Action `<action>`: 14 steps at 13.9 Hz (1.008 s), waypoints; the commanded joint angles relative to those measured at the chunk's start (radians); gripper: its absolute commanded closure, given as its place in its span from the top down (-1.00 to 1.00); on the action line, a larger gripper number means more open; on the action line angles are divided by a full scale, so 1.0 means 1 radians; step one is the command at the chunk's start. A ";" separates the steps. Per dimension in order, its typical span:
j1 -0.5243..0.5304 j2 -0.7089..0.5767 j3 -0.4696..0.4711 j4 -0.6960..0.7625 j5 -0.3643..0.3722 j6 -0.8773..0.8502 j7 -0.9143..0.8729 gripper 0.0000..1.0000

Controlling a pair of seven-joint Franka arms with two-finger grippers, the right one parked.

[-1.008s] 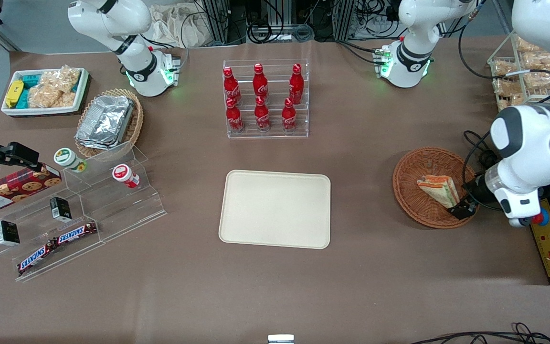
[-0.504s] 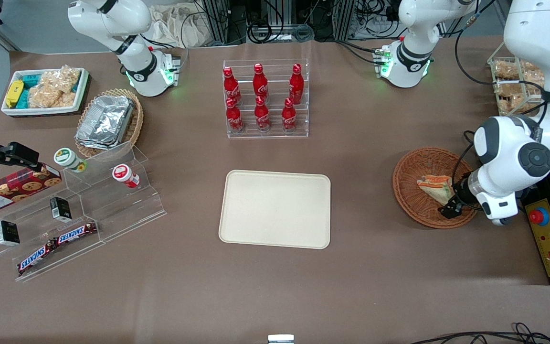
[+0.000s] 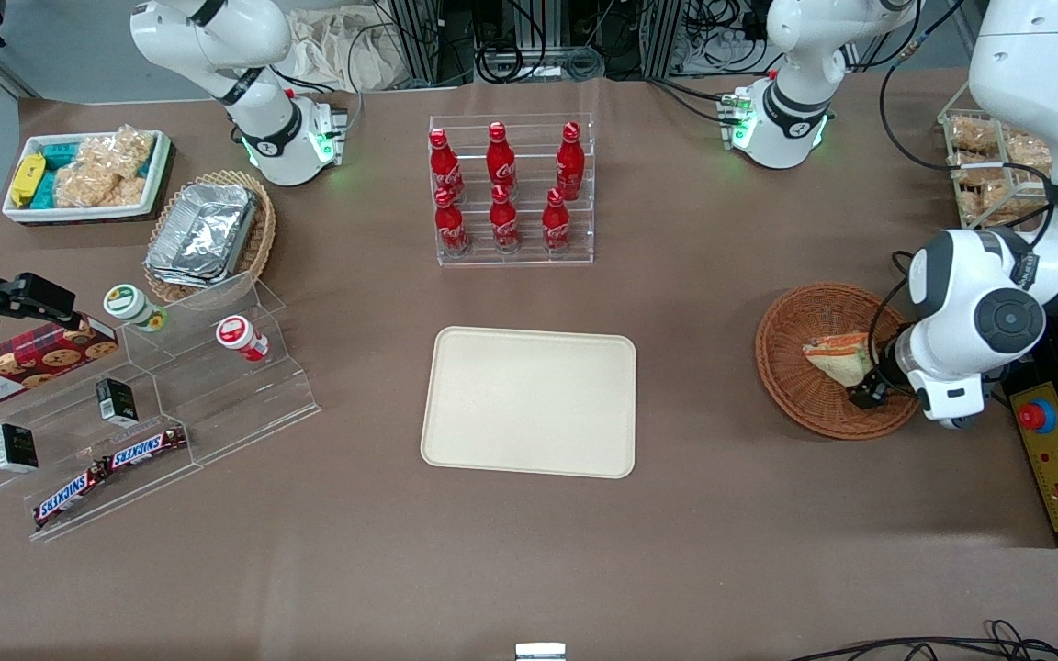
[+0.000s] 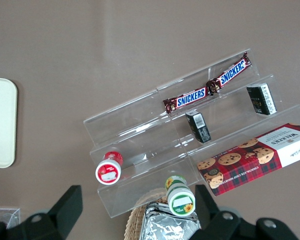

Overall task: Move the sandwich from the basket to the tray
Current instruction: 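Close the left gripper on the sandwich and lift it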

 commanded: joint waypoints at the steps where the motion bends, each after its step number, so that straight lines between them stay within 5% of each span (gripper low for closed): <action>1: 0.002 -0.002 -0.002 -0.014 0.034 -0.020 -0.038 1.00; 7: -0.026 0.042 -0.004 -0.018 0.033 -0.011 -0.092 1.00; 8: -0.026 0.047 -0.005 -0.012 0.026 -0.010 -0.116 0.72; 10: -0.028 0.051 -0.007 0.007 0.028 -0.008 -0.188 -0.89; 14: -0.037 0.048 -0.008 0.039 0.017 -0.016 -0.189 -1.00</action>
